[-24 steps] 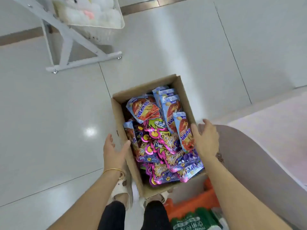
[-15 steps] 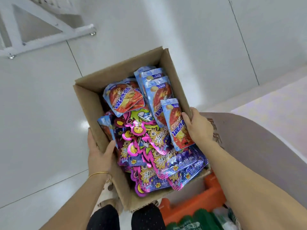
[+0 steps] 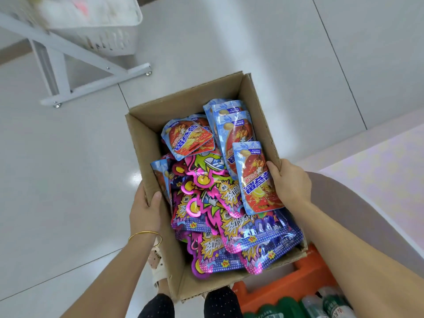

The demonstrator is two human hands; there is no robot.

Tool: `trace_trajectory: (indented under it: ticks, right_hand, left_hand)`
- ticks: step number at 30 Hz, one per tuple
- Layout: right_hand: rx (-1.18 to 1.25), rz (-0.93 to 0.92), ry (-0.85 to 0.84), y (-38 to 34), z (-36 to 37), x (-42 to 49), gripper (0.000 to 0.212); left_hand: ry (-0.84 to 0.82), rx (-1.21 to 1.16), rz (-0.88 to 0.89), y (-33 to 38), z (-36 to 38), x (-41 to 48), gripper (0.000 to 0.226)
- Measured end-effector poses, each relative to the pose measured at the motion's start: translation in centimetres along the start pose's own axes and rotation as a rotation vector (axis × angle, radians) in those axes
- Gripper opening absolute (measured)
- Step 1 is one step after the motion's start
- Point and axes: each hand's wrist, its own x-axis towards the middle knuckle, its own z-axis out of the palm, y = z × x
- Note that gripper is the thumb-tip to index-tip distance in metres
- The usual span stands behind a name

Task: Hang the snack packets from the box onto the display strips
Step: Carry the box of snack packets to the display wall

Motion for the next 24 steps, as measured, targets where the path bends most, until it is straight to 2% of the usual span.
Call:
trace_trajectory:
  ticks: [5,12,16,24]
  right_hand:
    - [0.106,0.046,0.018,-2.7,-12.0,0.8,0.036]
    - [0.116,0.024,0.091,-10.7,-34.9,6.4,0.04]
    - [0.093,0.02,0.098,-17.0,-46.1,13.1,0.038]
    - [0.011,-0.048,0.152,-33.4,-64.5,33.0,0.044]
  left_hand:
    - [0.038,0.139,0.147,14.2,-4.2,-1.6,0.045]
    - [0.061,0.266,0.249,38.8,-11.2,-1.4,0.047]
    - [0.051,0.208,0.285,51.1,-14.2,2.5,0.041]
    - [0.071,0.106,0.218,75.5,-19.0,15.0,0.049]
